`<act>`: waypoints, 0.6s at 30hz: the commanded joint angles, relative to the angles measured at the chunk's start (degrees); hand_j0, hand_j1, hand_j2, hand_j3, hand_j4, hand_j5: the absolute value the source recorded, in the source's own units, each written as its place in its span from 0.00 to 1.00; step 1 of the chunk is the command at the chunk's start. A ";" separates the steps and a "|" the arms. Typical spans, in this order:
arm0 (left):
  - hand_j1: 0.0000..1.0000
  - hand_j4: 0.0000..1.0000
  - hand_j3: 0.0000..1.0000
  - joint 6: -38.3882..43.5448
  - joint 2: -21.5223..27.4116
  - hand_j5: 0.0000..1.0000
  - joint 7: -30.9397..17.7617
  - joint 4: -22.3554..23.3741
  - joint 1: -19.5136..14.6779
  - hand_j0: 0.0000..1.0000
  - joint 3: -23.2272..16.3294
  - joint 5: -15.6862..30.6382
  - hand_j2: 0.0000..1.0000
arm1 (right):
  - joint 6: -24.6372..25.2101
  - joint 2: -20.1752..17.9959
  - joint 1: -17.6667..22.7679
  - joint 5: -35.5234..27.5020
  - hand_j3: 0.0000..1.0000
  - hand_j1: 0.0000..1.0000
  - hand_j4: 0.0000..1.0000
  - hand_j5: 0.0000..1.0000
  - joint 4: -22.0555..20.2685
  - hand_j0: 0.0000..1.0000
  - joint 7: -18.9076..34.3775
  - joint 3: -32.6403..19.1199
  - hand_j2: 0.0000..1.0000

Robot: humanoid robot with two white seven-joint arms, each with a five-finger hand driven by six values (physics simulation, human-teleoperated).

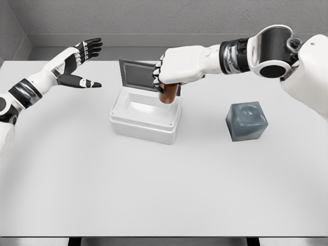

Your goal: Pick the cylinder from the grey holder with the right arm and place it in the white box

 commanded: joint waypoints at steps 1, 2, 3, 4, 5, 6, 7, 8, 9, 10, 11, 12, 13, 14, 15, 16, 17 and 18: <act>1.00 1.00 1.00 0.04 -0.05 1.00 0.00 -0.01 0.00 1.00 0.05 0.37 1.00 | 0.16 0.79 0.09 0.13 0.49 0.49 0.49 0.49 1.04 0.49 -0.04 -0.06 0.49; 1.00 1.00 1.00 0.04 -0.05 1.00 0.00 -0.01 0.00 1.00 0.05 0.37 1.00 | 0.16 0.79 0.00 0.13 0.49 0.49 0.49 0.49 0.95 0.49 -0.04 -0.06 0.49; 1.00 1.00 1.00 0.04 -0.05 1.00 0.00 -0.10 0.00 1.00 0.05 0.37 1.00 | 0.16 0.79 0.09 0.22 0.49 0.49 0.49 0.49 0.95 0.49 -0.04 -0.06 0.49; 1.00 1.00 1.00 0.04 -0.05 1.00 0.00 -0.10 0.00 1.00 0.05 0.37 1.00 | 0.16 0.79 0.09 0.22 0.53 0.53 0.53 0.53 0.95 0.53 -0.04 -0.06 0.53; 1.00 1.00 1.00 0.04 -0.13 1.00 0.00 -0.01 0.00 1.00 0.05 0.37 1.00 | 0.16 0.79 0.09 0.48 0.80 0.80 0.80 0.80 0.77 0.80 -0.04 -0.06 0.80; 1.00 1.00 1.00 0.04 -0.13 1.00 0.00 -0.01 0.00 1.00 0.05 0.37 1.00 | 0.16 0.79 0.18 1.09 1.00 1.00 1.00 1.00 0.60 1.00 -0.04 -0.06 1.00; 1.00 1.00 1.00 0.04 -0.22 1.00 0.00 -0.10 0.00 1.00 0.05 0.37 1.00 | 0.16 0.79 0.18 1.27 1.00 1.00 1.00 1.00 0.51 1.00 -0.04 -0.06 1.00; 1.00 1.00 1.00 0.04 -0.31 1.00 0.00 -0.01 0.00 1.00 0.05 0.37 1.00 | 0.16 0.79 0.18 1.27 1.00 1.00 1.00 1.00 0.51 1.00 -0.04 -0.15 1.00; 1.00 1.00 1.00 0.04 -0.40 1.00 0.00 -0.01 0.00 1.00 0.05 0.37 1.00 | 0.16 0.79 0.18 1.27 1.00 1.00 1.00 1.00 0.34 1.00 -0.04 -0.24 1.00; 1.00 1.00 1.00 0.04 -0.40 1.00 0.00 -0.01 0.00 1.00 0.05 0.37 1.00 | 0.16 0.70 0.18 1.27 1.00 1.00 1.00 1.00 -0.63 1.00 -0.04 -0.24 1.00; 1.00 1.00 1.00 0.04 -0.40 1.00 0.00 -0.01 0.00 1.00 0.05 0.37 1.00 | 0.16 0.62 0.18 1.27 1.00 1.00 1.00 1.00 -1.60 1.00 -0.04 -0.32 1.00; 1.00 1.00 1.00 0.04 -0.40 1.00 0.00 -0.01 0.00 1.00 0.05 0.37 1.00 | 0.16 0.35 0.18 1.27 1.00 1.00 1.00 1.00 -2.65 1.00 -0.04 -0.50 1.00; 1.00 1.00 1.00 0.04 -0.49 1.00 0.00 -0.10 0.00 1.00 0.05 0.29 1.00 | 0.16 0.09 0.18 1.18 1.00 1.00 1.00 1.00 -3.88 1.00 -0.04 -0.68 1.00; 1.00 1.00 1.00 0.04 -0.66 1.00 0.00 -0.10 0.00 1.00 -0.04 0.29 1.00 | 0.16 -1.23 0.18 1.01 1.00 1.00 1.00 1.00 -5.20 1.00 -0.04 -0.85 1.00; 1.00 1.00 1.00 0.04 -1.19 1.00 0.00 -0.01 -0.09 1.00 -0.39 0.29 1.00 | 0.16 -3.07 0.18 0.66 1.00 1.00 1.00 1.00 -7.57 1.00 -0.04 -1.03 1.00; 1.00 1.00 1.00 0.04 -1.28 1.00 0.00 -0.01 -0.26 1.00 -0.57 0.29 1.00 | 0.16 -5.61 0.18 0.48 1.00 1.00 1.00 1.00 -11.34 1.00 -0.04 -2.51 1.00; 1.00 1.00 1.00 0.04 -1.28 1.00 0.00 -0.01 -0.26 1.00 -0.83 0.29 1.00 | 0.16 -8.08 0.44 0.39 1.00 1.00 1.00 1.00 -14.60 1.00 -0.04 -5.06 1.00; 1.00 1.00 1.00 0.13 -1.71 1.00 0.00 -0.01 -0.35 1.00 -0.83 0.29 1.00 | 0.16 -12.38 0.97 -3.64 1.00 1.00 1.00 1.00 -17.24 1.00 -0.04 -8.67 1.00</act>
